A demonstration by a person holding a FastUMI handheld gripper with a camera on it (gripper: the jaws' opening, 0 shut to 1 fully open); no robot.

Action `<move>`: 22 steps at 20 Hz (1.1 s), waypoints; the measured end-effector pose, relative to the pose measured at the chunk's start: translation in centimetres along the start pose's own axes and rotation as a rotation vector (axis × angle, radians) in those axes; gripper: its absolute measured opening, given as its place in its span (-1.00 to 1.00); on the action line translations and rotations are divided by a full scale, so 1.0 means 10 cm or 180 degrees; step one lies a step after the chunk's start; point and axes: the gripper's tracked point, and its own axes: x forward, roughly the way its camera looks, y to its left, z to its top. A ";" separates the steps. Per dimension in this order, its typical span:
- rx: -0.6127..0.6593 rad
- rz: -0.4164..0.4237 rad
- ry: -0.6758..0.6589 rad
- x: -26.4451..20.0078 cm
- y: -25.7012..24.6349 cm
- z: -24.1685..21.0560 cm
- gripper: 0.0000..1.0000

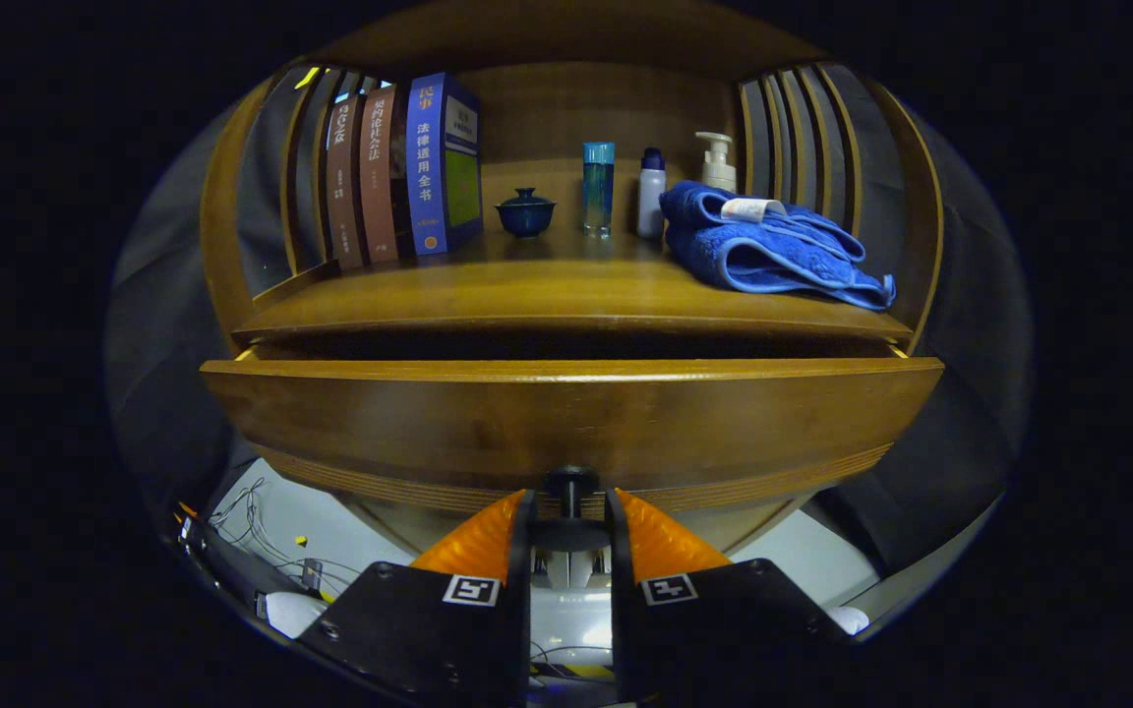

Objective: Pull open the drawer, take out the items inside it, and place them on the countertop above the cabinet.

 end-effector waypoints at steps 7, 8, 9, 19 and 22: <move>-0.0012 0.0052 0.0135 -0.54 -0.03 -0.32 -0.25; -0.0005 0.0052 0.0139 -0.60 -0.03 -0.36 -0.25; 0.0000 0.0051 0.0142 -0.66 -0.04 -0.40 -0.26; 0.0044 0.0052 0.0175 -1.08 -0.05 -0.68 -0.26; 0.0056 0.0063 0.0232 -1.10 -0.04 -0.77 -0.25</move>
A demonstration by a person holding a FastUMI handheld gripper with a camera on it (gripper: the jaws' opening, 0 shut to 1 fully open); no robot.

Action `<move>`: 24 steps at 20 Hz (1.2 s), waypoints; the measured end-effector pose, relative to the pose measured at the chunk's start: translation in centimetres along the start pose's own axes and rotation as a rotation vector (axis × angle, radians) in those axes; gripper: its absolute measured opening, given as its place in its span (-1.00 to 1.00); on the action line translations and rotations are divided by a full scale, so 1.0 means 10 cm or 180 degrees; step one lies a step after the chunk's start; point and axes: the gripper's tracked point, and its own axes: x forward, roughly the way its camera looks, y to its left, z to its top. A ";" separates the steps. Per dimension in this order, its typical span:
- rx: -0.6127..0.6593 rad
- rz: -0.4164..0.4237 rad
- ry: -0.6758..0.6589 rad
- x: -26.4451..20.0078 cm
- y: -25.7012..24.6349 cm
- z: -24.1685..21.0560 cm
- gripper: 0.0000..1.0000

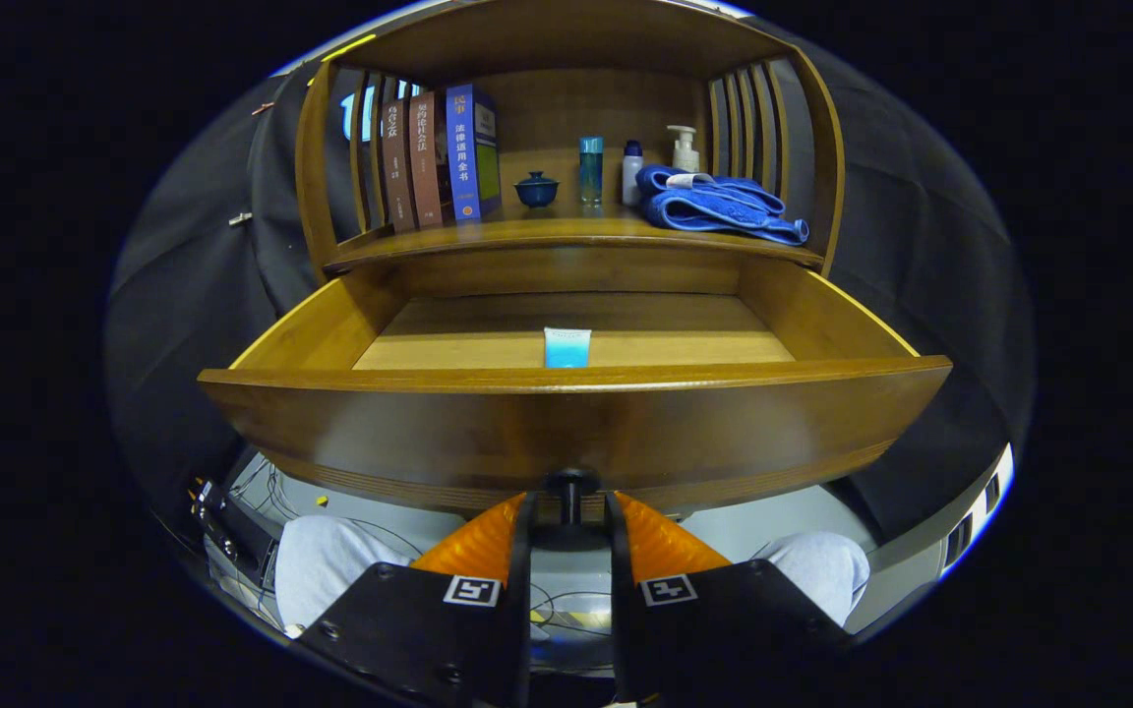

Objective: Pull open the drawer, take out the items inside it, and place them on the countertop above the cabinet.

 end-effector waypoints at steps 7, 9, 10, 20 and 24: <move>0.0024 -0.0030 0.0018 0.00 0.01 -0.04 -0.21; -0.0003 -0.0039 -0.0043 -0.05 0.02 -0.01 -0.01; 0.0011 -0.0061 -0.0091 -0.09 0.00 0.04 0.24; 0.0251 -0.0117 -0.0496 -0.63 -0.09 0.94 0.98; 0.0167 -0.0008 -0.0329 -0.33 0.06 1.31 1.00</move>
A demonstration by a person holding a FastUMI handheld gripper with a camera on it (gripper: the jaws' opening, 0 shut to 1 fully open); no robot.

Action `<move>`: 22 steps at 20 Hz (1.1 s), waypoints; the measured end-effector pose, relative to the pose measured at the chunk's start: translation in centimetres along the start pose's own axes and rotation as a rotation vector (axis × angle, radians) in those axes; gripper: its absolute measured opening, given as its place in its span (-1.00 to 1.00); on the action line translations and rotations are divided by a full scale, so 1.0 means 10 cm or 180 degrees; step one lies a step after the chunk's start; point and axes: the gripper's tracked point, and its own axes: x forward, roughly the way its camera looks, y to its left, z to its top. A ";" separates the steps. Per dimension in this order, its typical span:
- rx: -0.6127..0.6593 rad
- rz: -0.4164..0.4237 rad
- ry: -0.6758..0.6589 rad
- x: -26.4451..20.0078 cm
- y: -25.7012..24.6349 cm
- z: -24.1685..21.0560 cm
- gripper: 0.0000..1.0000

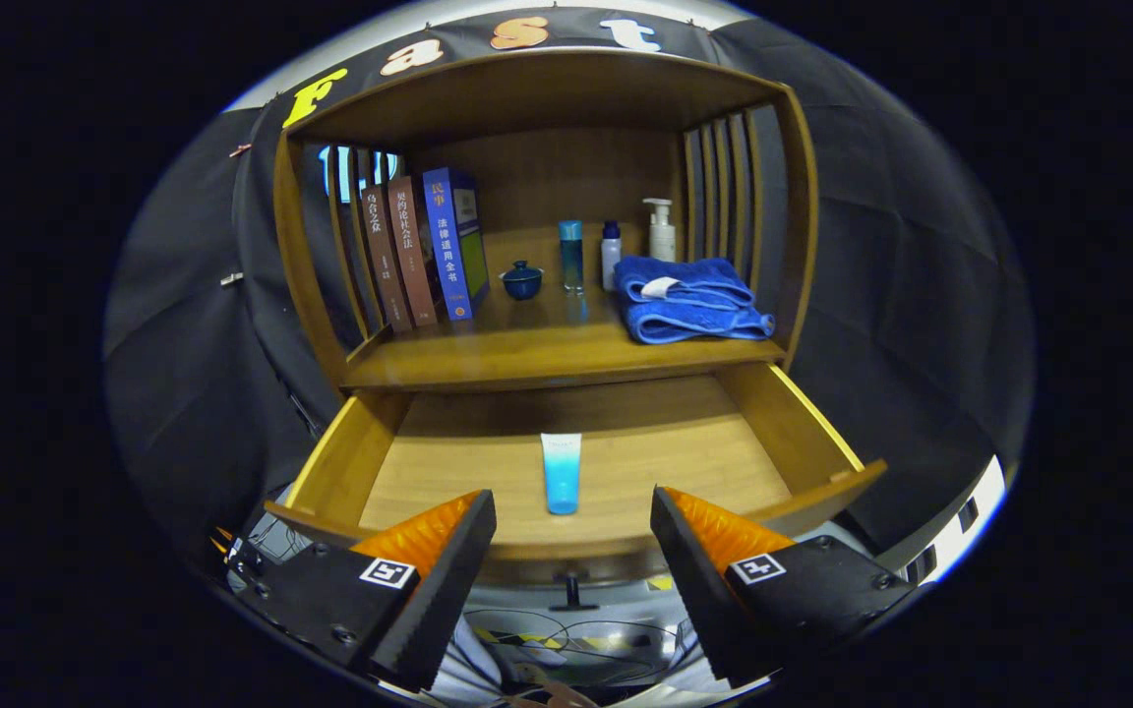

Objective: Pull open the drawer, take out the items inside it, and place them on the countertop above the cabinet.

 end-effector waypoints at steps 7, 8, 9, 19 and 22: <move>-0.0051 0.0045 0.0629 0.84 0.16 0.04 1.00; -0.0035 0.0046 0.0750 0.95 0.17 0.00 1.00; -0.0024 0.0036 0.0873 1.05 0.16 -0.04 1.00; 0.0058 -0.0084 0.1965 1.55 0.08 -0.67 1.00; -0.0046 -0.0096 0.2145 1.56 0.07 -0.79 1.00</move>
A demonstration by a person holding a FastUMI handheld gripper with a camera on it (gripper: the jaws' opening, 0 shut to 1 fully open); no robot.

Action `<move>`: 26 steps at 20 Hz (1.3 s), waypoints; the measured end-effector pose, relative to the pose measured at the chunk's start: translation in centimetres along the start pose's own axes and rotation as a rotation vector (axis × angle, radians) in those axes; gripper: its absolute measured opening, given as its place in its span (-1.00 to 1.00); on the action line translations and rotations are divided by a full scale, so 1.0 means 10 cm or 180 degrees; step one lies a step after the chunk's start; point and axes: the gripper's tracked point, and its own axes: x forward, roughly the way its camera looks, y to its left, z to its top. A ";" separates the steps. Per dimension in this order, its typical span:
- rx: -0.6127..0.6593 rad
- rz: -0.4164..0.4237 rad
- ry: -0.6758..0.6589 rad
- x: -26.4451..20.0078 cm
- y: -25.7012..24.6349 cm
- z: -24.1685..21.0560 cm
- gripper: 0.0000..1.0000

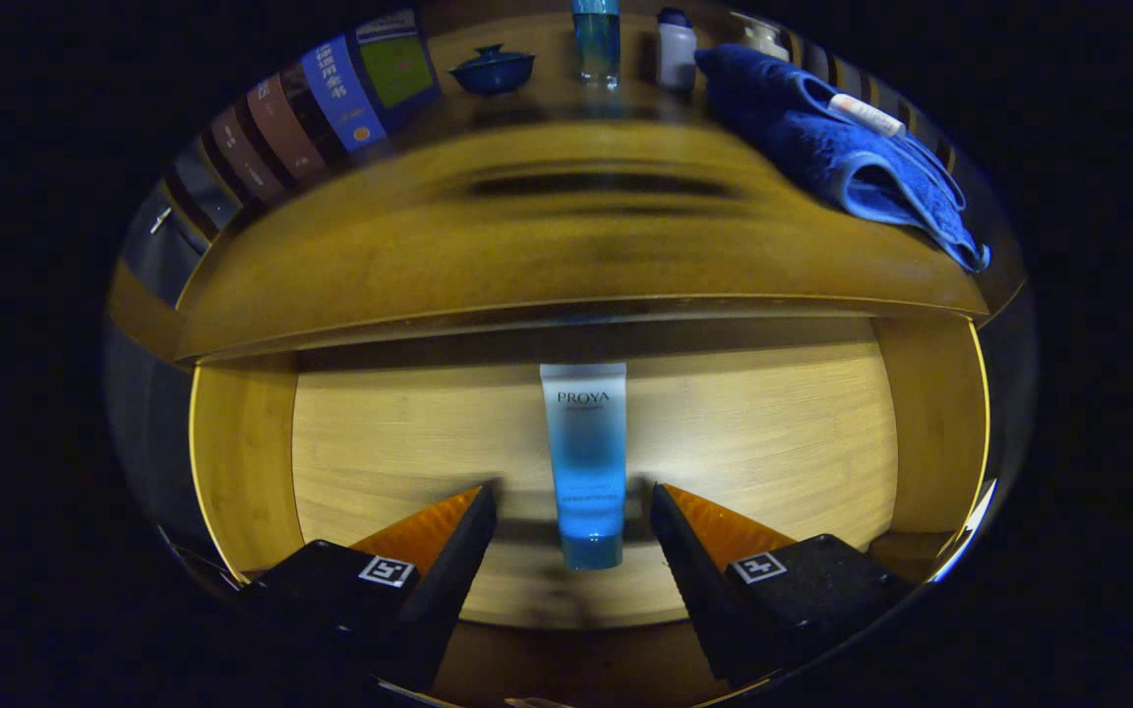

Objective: Pull open the drawer, take out the items inside it, and place them on the countertop above the cabinet.

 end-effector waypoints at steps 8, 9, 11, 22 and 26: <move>-0.0021 -0.0066 0.0163 0.06 -0.13 -0.01 -0.06; -0.0015 -0.0044 0.0152 0.06 -0.13 -0.01 -0.06; -0.0012 -0.0023 0.0110 0.02 -0.12 0.03 -0.16; 0.0016 0.0121 -0.0243 -0.32 -0.15 0.11 -0.25; -0.0014 0.0243 -0.0548 -0.63 -0.18 0.18 -0.26</move>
